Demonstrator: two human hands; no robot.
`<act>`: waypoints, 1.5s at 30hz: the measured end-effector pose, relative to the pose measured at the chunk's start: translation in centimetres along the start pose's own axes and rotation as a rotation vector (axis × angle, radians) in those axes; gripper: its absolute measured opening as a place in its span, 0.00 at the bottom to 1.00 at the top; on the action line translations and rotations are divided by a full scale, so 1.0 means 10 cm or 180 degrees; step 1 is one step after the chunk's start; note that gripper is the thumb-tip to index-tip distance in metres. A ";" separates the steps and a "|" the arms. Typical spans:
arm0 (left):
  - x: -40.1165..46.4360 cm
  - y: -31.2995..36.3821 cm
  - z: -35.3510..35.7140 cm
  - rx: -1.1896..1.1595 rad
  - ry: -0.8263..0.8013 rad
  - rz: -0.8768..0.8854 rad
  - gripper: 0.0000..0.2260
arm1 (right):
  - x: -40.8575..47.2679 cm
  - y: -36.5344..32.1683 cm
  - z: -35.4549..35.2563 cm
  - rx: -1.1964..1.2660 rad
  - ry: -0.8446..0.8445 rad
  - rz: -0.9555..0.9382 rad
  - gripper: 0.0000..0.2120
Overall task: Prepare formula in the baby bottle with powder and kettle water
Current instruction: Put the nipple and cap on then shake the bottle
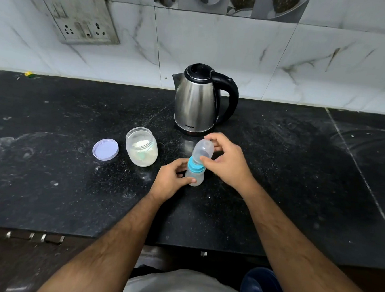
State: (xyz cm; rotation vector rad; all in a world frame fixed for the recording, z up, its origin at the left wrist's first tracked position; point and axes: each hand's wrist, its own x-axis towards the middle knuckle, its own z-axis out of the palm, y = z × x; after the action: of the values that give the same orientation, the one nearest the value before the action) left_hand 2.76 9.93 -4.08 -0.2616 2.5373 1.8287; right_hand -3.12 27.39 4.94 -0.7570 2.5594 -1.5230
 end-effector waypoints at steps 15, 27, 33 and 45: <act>-0.03 -0.02 0.01 -0.0192 0.0069 0.0062 0.24 | -0.08 0.30 0.27 -0.0763 -0.0178 -0.0103 0.26; -0.04 -0.06 0.03 -0.0246 0.0161 0.0028 0.23 | -0.06 0.31 0.28 -0.0870 -0.0009 -0.0334 0.25; -0.03 -0.05 0.01 -0.0140 0.0119 0.0070 0.23 | -0.15 0.31 0.36 -0.0906 0.0111 -0.0246 0.27; -0.21 -0.07 -0.10 0.0473 0.0347 0.0138 0.23 | -0.28 0.43 0.41 -0.0415 -0.0081 0.0671 0.46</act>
State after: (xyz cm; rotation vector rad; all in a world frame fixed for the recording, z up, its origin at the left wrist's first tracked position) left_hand 4.98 9.01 -4.22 -0.3149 2.7563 1.6722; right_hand -1.04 27.03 -1.26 -0.4943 2.6417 -1.2875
